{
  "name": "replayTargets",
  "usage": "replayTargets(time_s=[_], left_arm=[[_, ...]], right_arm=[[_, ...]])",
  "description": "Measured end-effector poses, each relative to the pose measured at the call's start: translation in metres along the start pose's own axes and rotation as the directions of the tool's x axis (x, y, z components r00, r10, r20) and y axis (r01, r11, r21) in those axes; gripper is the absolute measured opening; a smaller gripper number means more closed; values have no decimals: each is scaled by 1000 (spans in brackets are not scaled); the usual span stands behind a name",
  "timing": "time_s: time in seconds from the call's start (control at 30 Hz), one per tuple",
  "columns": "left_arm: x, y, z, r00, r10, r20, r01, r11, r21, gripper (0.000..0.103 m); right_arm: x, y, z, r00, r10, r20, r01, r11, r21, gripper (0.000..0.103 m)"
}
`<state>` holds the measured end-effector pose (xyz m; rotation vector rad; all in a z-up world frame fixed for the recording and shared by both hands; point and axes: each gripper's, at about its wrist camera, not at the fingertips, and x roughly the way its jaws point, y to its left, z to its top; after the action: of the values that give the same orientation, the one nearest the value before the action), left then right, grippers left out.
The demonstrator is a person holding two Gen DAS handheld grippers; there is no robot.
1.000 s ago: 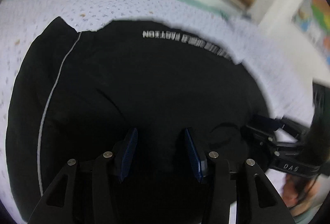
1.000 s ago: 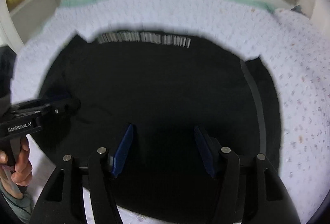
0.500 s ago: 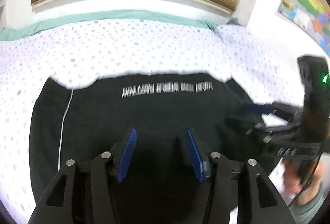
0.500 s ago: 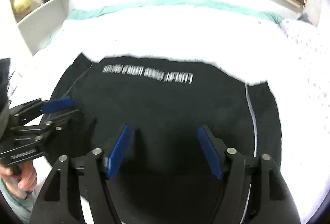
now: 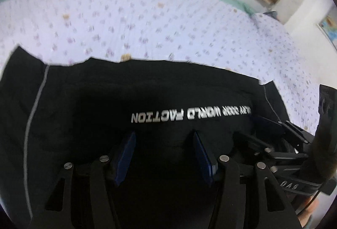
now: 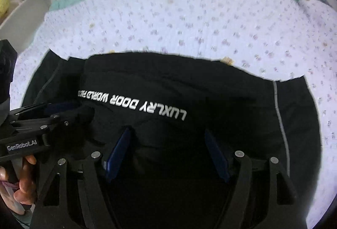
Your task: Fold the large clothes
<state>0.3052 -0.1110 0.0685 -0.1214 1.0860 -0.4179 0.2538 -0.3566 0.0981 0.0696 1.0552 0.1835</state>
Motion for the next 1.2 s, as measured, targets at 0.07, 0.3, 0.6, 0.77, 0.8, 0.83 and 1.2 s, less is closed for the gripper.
replayTargets(time_s=[0.07, 0.3, 0.6, 0.77, 0.8, 0.83, 1.2], left_arm=[[-27, -4, -15, 998, -1, 61, 0, 1000, 17, 57], [-113, 1, -113, 976, -15, 218, 8, 999, 33, 57], [-57, 22, -154, 947, 80, 310, -74, 997, -32, 57], [-51, 8, -169, 899, 123, 421, -138, 990, 4, 58], [-52, 9, -168, 901, 112, 419, -124, 992, 1, 58], [-52, 13, -168, 902, 105, 419, -115, 993, -1, 58], [-111, 36, -155, 950, 6, 313, -22, 999, 46, 58]], right_arm=[[-25, 0, -9, 999, -15, 38, 16, 1000, -13, 74], [-102, 20, -82, 998, 6, 55, -1, 996, -84, 74], [-55, 37, -151, 967, -124, 221, 159, 976, -148, 80], [-65, 21, -174, 937, -64, 344, 106, 989, -104, 80], [-64, 20, -174, 936, -67, 346, 110, 988, -107, 81], [-64, 22, -177, 935, -70, 349, 114, 988, -108, 81], [-84, 19, -178, 966, -49, 255, 69, 995, -70, 86]])
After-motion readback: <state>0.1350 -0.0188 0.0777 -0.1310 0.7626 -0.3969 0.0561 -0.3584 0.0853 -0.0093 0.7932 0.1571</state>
